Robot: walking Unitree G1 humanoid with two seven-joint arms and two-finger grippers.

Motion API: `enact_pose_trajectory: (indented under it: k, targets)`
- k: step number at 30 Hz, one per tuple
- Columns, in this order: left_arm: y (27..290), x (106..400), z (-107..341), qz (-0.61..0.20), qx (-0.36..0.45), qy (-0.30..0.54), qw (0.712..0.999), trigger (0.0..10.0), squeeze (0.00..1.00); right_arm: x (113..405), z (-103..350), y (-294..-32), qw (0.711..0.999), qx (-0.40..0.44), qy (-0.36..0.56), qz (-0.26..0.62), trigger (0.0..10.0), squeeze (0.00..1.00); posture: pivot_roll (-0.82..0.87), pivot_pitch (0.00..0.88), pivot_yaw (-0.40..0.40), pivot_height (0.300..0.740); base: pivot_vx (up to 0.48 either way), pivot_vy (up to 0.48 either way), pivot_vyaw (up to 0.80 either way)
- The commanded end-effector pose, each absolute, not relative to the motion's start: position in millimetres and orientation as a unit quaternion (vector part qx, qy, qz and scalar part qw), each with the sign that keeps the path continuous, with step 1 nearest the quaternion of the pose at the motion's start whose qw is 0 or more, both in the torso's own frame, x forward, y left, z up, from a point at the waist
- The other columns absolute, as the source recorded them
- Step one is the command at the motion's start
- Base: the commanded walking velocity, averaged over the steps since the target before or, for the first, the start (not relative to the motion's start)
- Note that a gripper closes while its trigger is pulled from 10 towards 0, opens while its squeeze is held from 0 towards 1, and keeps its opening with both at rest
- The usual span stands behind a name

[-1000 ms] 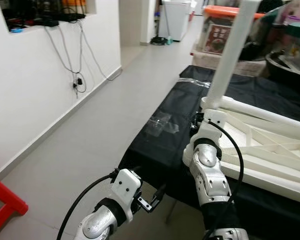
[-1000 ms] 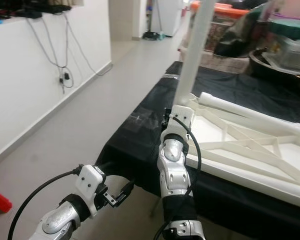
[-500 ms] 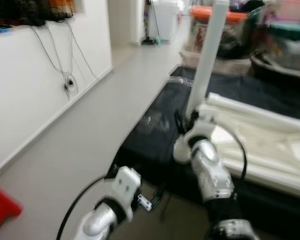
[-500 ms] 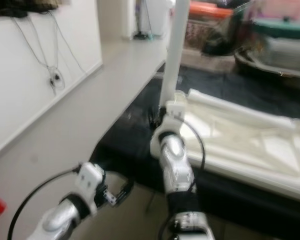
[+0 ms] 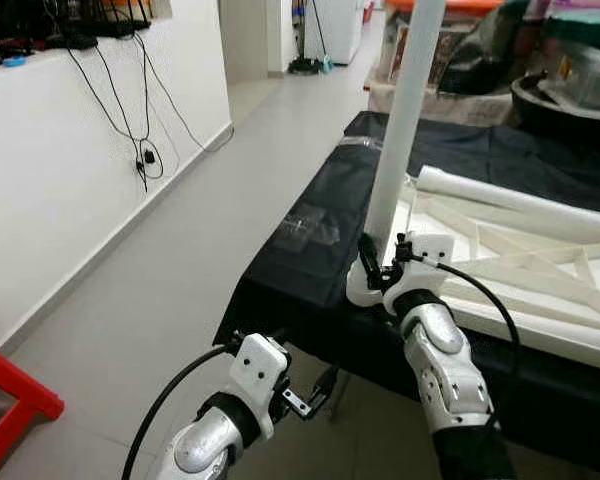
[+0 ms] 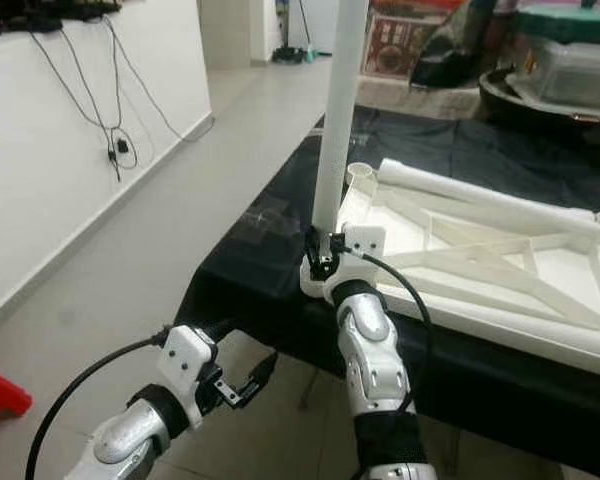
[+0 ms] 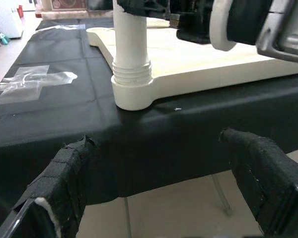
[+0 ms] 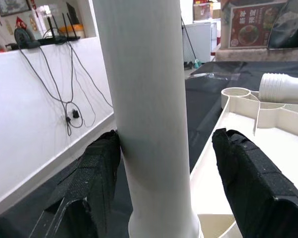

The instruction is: Building children table

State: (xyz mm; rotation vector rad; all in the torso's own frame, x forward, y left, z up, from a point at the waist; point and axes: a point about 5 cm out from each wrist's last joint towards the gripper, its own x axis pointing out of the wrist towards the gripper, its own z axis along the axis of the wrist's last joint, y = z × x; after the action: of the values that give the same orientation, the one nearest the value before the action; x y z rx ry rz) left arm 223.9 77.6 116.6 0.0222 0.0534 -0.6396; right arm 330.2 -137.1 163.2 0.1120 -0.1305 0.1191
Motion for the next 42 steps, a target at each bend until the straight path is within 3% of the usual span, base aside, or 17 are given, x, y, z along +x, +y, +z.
enact_pose_trajectory:
  k: [1,17,31,34,37,39,41,42]
  targets:
    - [78,224,114,-0.314,0.007,0.034,0.949,10.0,0.00,329,161,-135,0.994,0.057,-0.062,0.064,10.0,0.00,0.05,0.089,-0.051,0.740,0.000,0.000,0.00]
    - [75,223,114,-0.314,0.003,0.034,0.949,10.0,0.00,352,181,-115,0.989,0.052,-0.087,0.104,10.0,0.00,0.07,0.091,-0.064,0.740,0.000,0.000,0.00]
    - [74,220,115,-0.313,-0.002,0.034,0.949,10.0,0.00,376,198,-119,0.979,0.069,-0.094,0.165,10.0,0.00,0.07,0.090,-0.075,0.740,0.000,0.000,0.00]
    - [73,220,114,-0.313,-0.002,0.034,0.949,10.0,0.00,381,206,-121,0.968,0.080,-0.092,0.218,10.0,0.00,0.07,0.086,-0.077,0.740,0.000,0.000,0.00]
    - [73,220,114,-0.314,-0.002,0.034,0.949,10.0,0.00,383,215,-116,0.931,0.090,-0.071,0.347,10.0,0.00,0.07,0.082,-0.075,0.740,0.000,0.000,0.00]
    - [73,220,114,-0.314,-0.002,0.034,0.949,10.0,0.00,383,216,-115,0.925,0.087,-0.068,0.363,10.0,0.00,0.07,0.082,-0.075,0.740,0.000,0.000,0.00]
    - [73,220,114,-0.314,-0.002,0.034,0.949,10.0,0.00,380,221,-109,0.892,0.072,-0.065,0.441,10.0,0.00,0.08,0.080,-0.074,0.740,0.000,0.000,0.00]
    - [73,220,114,-0.314,-0.002,0.034,0.949,10.0,0.00,380,221,-109,0.892,0.072,-0.065,0.441,10.0,0.00,0.08,0.080,-0.074,0.740,0.000,0.000,0.00]
